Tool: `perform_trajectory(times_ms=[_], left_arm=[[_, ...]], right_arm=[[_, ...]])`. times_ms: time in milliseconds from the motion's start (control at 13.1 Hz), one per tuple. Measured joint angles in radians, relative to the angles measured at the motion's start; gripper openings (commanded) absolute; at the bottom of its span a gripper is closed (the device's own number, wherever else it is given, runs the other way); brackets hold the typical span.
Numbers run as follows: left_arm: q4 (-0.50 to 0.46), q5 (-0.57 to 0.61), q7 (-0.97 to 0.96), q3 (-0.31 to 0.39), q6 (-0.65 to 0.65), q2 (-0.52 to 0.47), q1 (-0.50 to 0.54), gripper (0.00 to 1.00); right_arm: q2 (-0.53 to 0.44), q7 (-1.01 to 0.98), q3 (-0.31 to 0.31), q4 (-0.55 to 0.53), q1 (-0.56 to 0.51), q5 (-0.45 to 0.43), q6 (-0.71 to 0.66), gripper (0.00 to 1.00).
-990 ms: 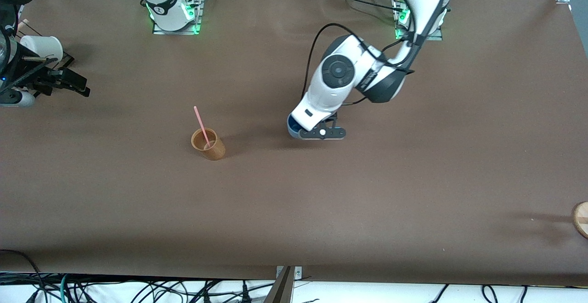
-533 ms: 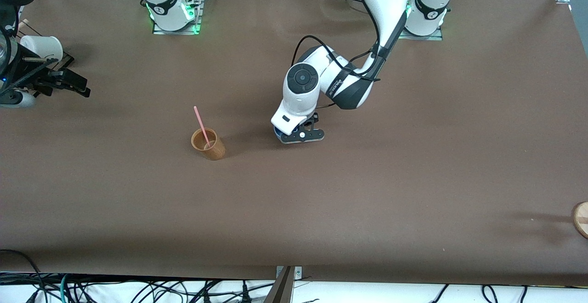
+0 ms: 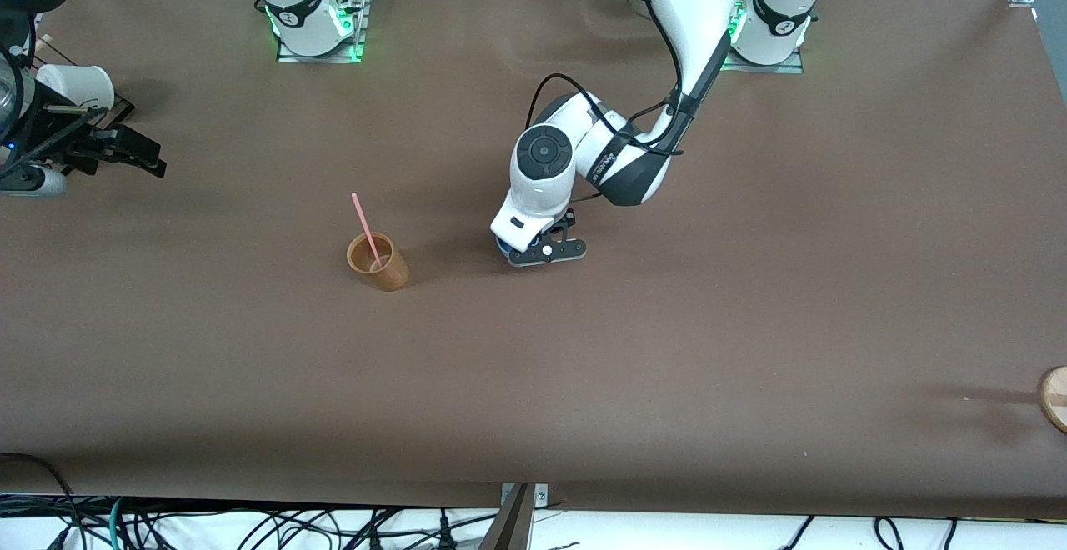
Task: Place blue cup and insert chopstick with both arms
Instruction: 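Carry the blue cup with the left gripper toward the bamboo cup, then release the cup with the left gripper while the right gripper reaches, then grasp the pink chopstick with the right gripper while the left gripper withdraws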
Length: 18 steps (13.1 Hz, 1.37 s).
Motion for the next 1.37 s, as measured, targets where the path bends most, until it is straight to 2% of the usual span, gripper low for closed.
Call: perform_trajectory(times_ms=[76, 152, 533, 838, 1142, 1218, 1371], left_arm=[[0.002, 0.0, -0.001, 0.002, 0.0, 0.0, 0.0, 0.87], [0.008, 0.0, -0.002, 0.005, 0.0, 0.0, 0.0, 0.99], [0.042, 0.0, -0.003, 0.01, -0.014, -0.018, 0.004, 1.0], [0.058, 0.0, -0.004, 0.049, -0.077, -0.087, 0.029, 1.0], [0.063, 0.0, 0.003, 0.044, -0.111, -0.197, 0.144, 1.0], [0.064, 0.0, 0.021, 0.032, -0.14, -0.223, 0.181, 1.0], [0.064, 0.0, 0.104, -0.018, -0.209, -0.268, 0.279, 1.0]], right_arm=[[0.007, 0.0, 0.002, 0.0, 0.001, 0.0, 0.0, 1.0], [0.017, -0.001, 0.003, 0.0, 0.001, 0.0, 0.001, 1.0], [0.049, -0.007, 0.012, 0.012, 0.025, 0.002, 0.004, 1.0], [0.069, -0.006, 0.02, 0.012, 0.132, 0.007, 0.004, 1.0], [0.163, 0.041, 0.022, 0.01, 0.241, 0.018, 0.065, 0.99], [0.199, 0.079, 0.022, 0.01, 0.268, 0.024, 0.098, 0.97], [0.27, 0.139, 0.022, 0.007, 0.316, 0.026, 0.151, 0.87]])
